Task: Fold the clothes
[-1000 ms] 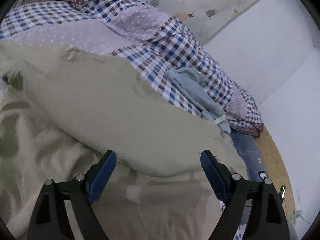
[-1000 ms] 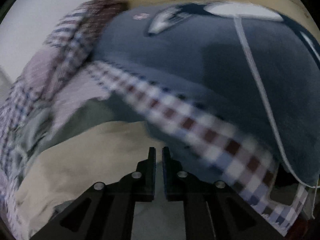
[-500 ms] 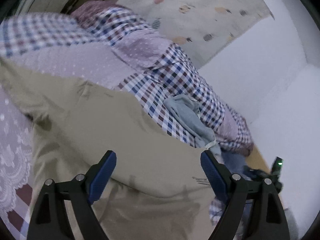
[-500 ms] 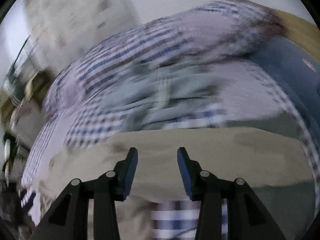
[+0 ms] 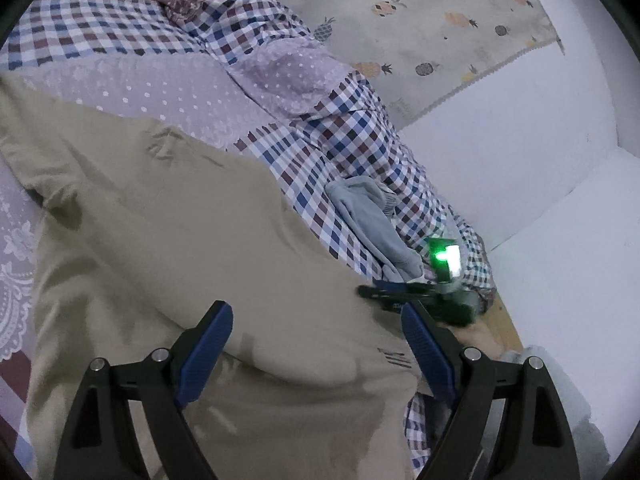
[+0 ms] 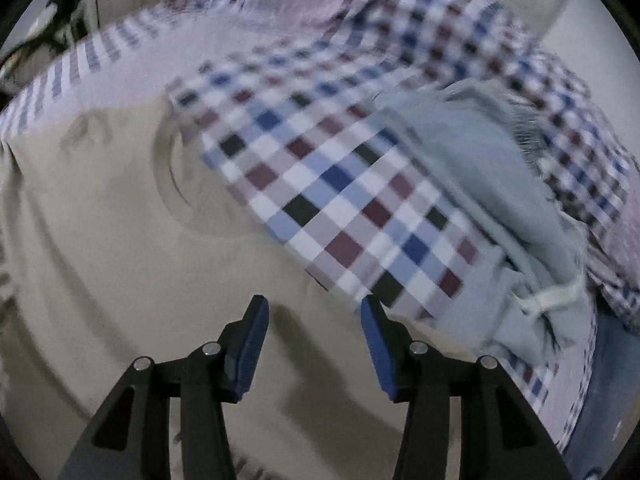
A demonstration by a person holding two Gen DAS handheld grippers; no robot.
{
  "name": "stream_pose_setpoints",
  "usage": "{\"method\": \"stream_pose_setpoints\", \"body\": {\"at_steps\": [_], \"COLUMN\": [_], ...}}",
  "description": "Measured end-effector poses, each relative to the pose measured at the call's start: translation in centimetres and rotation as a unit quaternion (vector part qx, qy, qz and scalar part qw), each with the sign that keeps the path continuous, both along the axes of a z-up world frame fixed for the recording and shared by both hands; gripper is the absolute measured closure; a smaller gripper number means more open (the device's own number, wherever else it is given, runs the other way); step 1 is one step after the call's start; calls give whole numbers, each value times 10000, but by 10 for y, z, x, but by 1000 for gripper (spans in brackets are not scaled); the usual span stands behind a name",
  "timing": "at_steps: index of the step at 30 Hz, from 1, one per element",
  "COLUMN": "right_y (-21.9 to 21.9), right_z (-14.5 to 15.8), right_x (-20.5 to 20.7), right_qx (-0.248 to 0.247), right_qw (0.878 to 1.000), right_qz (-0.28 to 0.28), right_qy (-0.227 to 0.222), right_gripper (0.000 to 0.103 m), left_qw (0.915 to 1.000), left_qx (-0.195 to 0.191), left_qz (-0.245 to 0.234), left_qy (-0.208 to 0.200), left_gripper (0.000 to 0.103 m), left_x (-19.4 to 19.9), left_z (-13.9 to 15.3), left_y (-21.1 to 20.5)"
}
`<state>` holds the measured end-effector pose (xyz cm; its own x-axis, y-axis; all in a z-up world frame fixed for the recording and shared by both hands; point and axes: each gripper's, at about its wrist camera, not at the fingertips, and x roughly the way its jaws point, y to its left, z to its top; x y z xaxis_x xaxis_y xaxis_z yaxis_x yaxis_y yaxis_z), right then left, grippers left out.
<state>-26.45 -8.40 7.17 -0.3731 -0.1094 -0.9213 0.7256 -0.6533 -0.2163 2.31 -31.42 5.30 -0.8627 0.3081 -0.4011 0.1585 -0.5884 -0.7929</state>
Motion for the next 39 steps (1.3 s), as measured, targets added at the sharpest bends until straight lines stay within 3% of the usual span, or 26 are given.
{"method": "stream_pose_setpoints", "body": {"at_steps": [3, 5, 6, 7, 13, 19, 21, 25, 28, 32, 35, 39], "right_y": [-3, -1, 0, 1, 6, 13, 21, 33, 33, 27, 13, -12], "right_z": [-9, -12, -14, -15, -25, -36, -45, -27, 16, 54, 52, 19], "right_x": [31, 58, 72, 85, 166, 246, 259, 256, 233, 176, 149, 124], "right_qx": [266, 412, 484, 556, 982, 1408, 1394, 871, -99, -941, -883, -427], "right_qw": [9980, 9942, 9916, 9885, 9595, 9162, 9178, 9383, 9564, 9667, 9725, 9721], "right_qz": [524, 888, 1069, 1250, 2318, 3322, 3429, 3297, 2920, 2352, 2083, 2123], "right_qy": [234, 442, 546, 650, 1262, 1746, 1439, 571, -5, -372, -547, -905], "right_gripper": [52, 59, 83, 98, 98, 95, 91, 81, 77, 69, 69, 69], "left_qw": [10000, 9999, 9998, 9998, 9995, 9996, 9995, 9994, 9993, 9992, 9993, 9992], "left_qx": [54, 113, 144, 165, 233, 73, 36, 39, 119, 167, 146, 201], "left_qz": [29, 61, 79, 96, 143, 91, 94, 171, 196, 184, 191, 247], "left_qy": [-14, -41, -57, -75, -134, -261, -306, -310, -306, -311, -272, -241], "left_gripper": [15, 15, 15, 15, 15, 15, 15, 15, 15, 15, 15, 15], "left_x": [-1, -2, -2, -2, -1, -1, -1, 1, 1, -2, -1, 1], "left_z": [-2, -4, -6, -7, -10, -11, -12, -13, -15, -15, -14, -14], "left_y": [-2, -3, -4, -5, -5, 0, 0, -2, -4, -4, -5, -10]}}
